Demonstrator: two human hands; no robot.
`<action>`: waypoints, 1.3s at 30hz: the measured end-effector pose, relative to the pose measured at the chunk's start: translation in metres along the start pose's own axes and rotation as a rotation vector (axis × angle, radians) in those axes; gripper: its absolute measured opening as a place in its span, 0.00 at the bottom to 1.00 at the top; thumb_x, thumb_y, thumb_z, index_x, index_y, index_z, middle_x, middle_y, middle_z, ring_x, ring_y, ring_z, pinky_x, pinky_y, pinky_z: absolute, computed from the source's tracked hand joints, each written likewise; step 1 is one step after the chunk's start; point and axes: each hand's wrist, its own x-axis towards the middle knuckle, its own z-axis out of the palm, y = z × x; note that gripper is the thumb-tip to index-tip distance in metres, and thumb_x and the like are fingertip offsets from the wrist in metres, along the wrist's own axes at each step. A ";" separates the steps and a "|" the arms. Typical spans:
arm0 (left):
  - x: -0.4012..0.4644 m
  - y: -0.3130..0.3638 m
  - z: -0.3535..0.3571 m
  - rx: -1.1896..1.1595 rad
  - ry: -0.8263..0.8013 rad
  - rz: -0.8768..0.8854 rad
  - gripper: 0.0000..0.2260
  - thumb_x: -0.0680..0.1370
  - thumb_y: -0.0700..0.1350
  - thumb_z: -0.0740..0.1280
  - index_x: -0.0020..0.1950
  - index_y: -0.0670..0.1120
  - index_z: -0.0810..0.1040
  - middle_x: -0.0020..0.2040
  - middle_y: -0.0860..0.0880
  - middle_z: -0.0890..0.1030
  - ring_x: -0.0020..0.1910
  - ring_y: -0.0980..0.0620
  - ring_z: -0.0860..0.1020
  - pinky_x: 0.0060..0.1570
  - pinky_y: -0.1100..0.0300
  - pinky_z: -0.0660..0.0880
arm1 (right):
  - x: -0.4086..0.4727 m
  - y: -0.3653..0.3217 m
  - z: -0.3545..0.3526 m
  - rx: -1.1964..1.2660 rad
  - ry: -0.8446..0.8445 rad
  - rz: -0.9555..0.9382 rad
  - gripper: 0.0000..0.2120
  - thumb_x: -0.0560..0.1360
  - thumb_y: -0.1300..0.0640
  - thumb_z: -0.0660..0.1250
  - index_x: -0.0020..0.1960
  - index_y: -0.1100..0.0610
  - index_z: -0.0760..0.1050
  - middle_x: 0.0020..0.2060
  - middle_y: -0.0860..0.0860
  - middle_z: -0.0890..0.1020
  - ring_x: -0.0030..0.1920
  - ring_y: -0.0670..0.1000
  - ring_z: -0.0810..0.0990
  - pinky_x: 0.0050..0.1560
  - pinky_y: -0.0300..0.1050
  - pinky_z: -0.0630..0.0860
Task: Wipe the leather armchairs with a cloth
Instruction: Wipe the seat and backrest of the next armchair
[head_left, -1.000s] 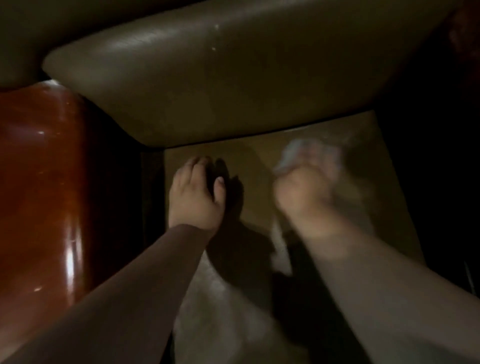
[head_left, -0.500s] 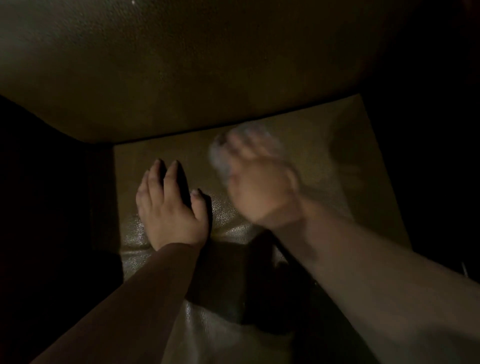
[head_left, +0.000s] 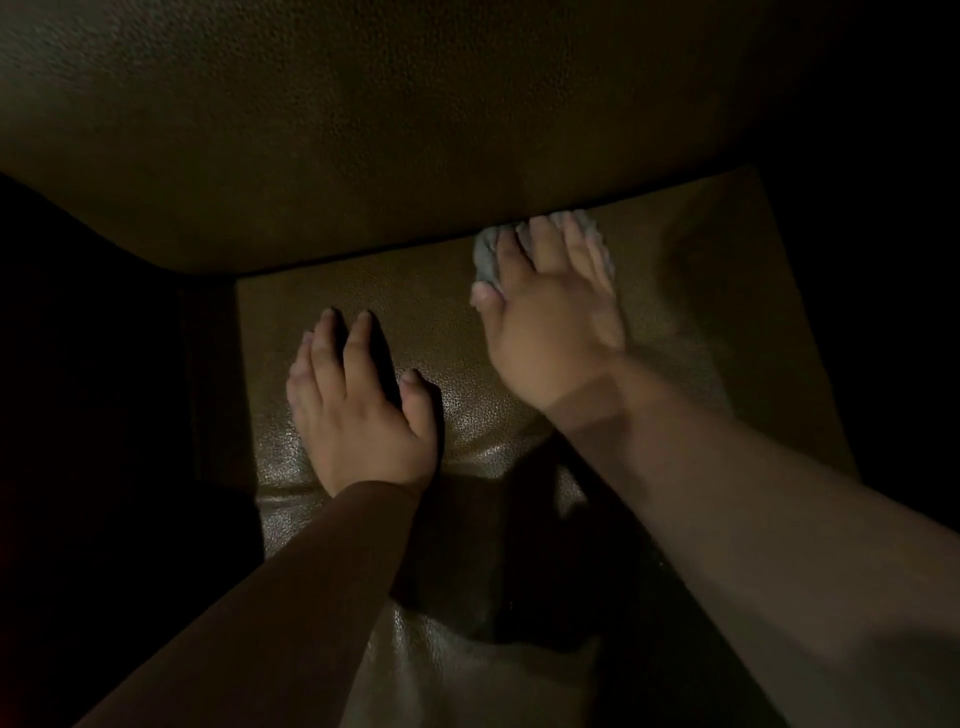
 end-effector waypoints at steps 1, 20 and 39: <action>0.000 0.000 0.000 -0.003 -0.001 -0.002 0.28 0.80 0.52 0.60 0.79 0.43 0.70 0.80 0.39 0.67 0.79 0.37 0.63 0.78 0.38 0.59 | 0.001 0.015 -0.003 -0.016 0.005 -0.048 0.28 0.85 0.43 0.51 0.81 0.54 0.62 0.81 0.58 0.60 0.83 0.61 0.53 0.82 0.58 0.45; 0.001 0.000 0.004 -0.016 0.009 0.013 0.28 0.80 0.53 0.60 0.79 0.43 0.69 0.81 0.39 0.66 0.79 0.36 0.62 0.78 0.39 0.58 | -0.002 0.125 -0.026 -0.123 0.101 0.278 0.31 0.83 0.46 0.47 0.81 0.61 0.61 0.81 0.61 0.62 0.81 0.65 0.55 0.82 0.60 0.51; -0.001 0.001 0.003 -0.017 0.026 -0.012 0.28 0.80 0.53 0.60 0.80 0.44 0.69 0.81 0.40 0.66 0.79 0.37 0.62 0.79 0.39 0.57 | -0.063 0.085 -0.007 -0.102 -0.011 -0.424 0.27 0.84 0.47 0.52 0.79 0.57 0.67 0.81 0.57 0.63 0.82 0.61 0.57 0.81 0.61 0.55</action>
